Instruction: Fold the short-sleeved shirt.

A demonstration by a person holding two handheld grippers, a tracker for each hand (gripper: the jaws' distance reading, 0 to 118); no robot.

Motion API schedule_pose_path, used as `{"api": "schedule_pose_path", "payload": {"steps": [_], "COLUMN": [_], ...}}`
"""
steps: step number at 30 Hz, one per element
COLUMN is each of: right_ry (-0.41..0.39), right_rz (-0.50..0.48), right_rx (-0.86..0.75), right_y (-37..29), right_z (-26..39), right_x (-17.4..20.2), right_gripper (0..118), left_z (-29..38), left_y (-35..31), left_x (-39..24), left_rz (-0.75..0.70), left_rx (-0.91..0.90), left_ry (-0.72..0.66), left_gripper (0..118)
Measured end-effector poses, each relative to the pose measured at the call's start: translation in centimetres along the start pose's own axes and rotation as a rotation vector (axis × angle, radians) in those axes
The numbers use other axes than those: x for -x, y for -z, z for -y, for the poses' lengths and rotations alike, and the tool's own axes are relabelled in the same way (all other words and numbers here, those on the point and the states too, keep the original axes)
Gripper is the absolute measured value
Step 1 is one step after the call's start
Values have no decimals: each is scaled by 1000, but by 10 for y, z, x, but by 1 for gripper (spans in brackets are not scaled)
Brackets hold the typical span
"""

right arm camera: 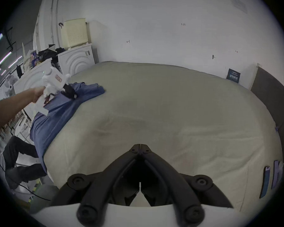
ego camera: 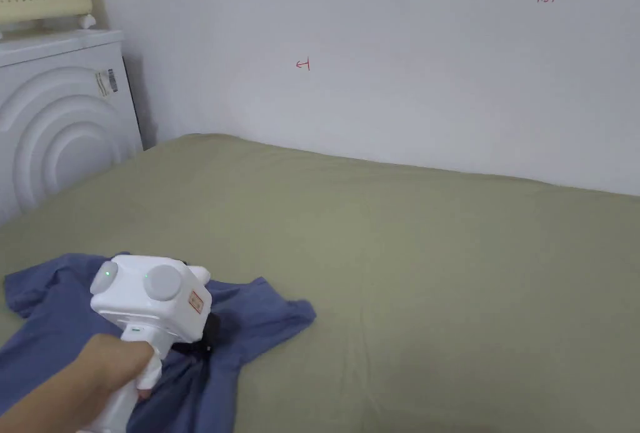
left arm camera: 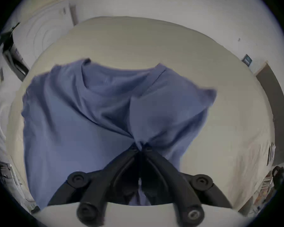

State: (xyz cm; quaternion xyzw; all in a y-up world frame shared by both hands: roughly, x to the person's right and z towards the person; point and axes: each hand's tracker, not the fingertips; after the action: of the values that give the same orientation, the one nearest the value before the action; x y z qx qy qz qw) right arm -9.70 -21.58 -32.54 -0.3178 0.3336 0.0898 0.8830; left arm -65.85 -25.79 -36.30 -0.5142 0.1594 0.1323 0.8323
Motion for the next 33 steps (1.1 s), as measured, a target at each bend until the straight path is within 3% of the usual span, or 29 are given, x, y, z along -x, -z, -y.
{"api": "schedule_pose_path", "payload": {"steps": [3,7,15,18,23,29,30,31,32,33], "right_ry": [17,85,108,118,208,245,243,244,244,245], "right_rz": [7,8,60,93,153,263,269,274,275,280], "right_rx": [-6,-43,-90,-100,-113,-78,-78,-76,-75,-71], "right_y": [-14,-44,-93,-110,-143,-170,-171,-173,-173,-172], "right_z": [5,6,8,12,27,47,48,49,48,48], "right_x": [-2,-12,-26,-33,-53,-79,-82,-86,-88,-91], "right_gripper": [1,1,1,1,1,1,1,1,1,1], "left_z": [-16,-33,-61,-57,-28,39,45,48,47,45], "left_y": [-26,-77,-134,-127,-96,-70,-66,-62,-59,-55], "left_x": [6,-42,-273,-369,-521,-616,-621,-621,-618,-612], "left_rz": [66,124,473,563,710,747,739,718,714,731], "left_rx": [-25,-171,-249,-223,-134,-39,-44,-55,-65,-54], "left_ry": [-120,2,307,438,553,645,645,643,599,538], "left_gripper": [0,0,0,0,0,3,16,65,105,118]}}
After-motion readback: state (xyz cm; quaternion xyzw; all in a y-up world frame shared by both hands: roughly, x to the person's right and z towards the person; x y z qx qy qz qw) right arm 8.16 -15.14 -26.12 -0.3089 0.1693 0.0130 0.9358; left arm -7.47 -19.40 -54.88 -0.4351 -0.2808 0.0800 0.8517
